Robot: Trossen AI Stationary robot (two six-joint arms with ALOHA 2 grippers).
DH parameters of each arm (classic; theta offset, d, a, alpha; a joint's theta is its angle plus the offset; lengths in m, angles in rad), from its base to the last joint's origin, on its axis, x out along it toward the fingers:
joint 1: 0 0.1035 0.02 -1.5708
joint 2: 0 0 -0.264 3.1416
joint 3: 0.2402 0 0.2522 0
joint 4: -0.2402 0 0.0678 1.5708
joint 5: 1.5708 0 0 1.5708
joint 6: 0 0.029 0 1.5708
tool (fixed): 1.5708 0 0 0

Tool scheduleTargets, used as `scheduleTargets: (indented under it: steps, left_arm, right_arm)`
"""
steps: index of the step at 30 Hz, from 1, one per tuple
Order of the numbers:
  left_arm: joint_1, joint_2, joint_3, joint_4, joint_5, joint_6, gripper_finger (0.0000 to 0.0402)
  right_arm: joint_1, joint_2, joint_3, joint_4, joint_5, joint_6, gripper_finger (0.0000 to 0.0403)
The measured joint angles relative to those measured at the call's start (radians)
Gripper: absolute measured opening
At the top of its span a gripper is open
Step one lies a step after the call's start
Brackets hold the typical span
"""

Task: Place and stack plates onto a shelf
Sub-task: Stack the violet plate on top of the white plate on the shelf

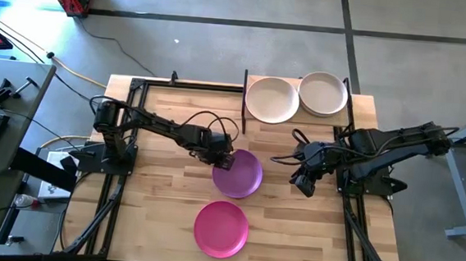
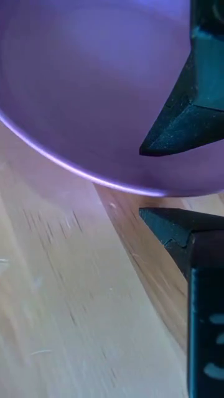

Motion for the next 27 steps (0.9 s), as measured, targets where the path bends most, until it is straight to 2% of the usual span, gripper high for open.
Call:
scheduleTargets:
  steps: [5,14,22,27]
  left_arm:
    - [0.000,0.000,0.000,0.003,0.002,0.000,0.0112]
    - [0.000,-0.001,0.000,0.003,0.002,0.048,0.0012]
    - [0.000,-0.030,0.025,-0.015,0.042,0.145,0.0004]
    - [0.005,-0.098,0.059,-0.109,0.046,0.241,0.0003]
  right_arm:
    - [0.000,0.000,0.000,0.000,0.000,0.000,0.0089]
    - [0.000,0.000,0.000,0.000,0.045,0.013,0.0089]
    - [0.000,0.000,0.000,0.000,0.090,0.120,0.0089]
    - [0.000,0.000,0.000,0.000,0.156,0.222,0.0089]
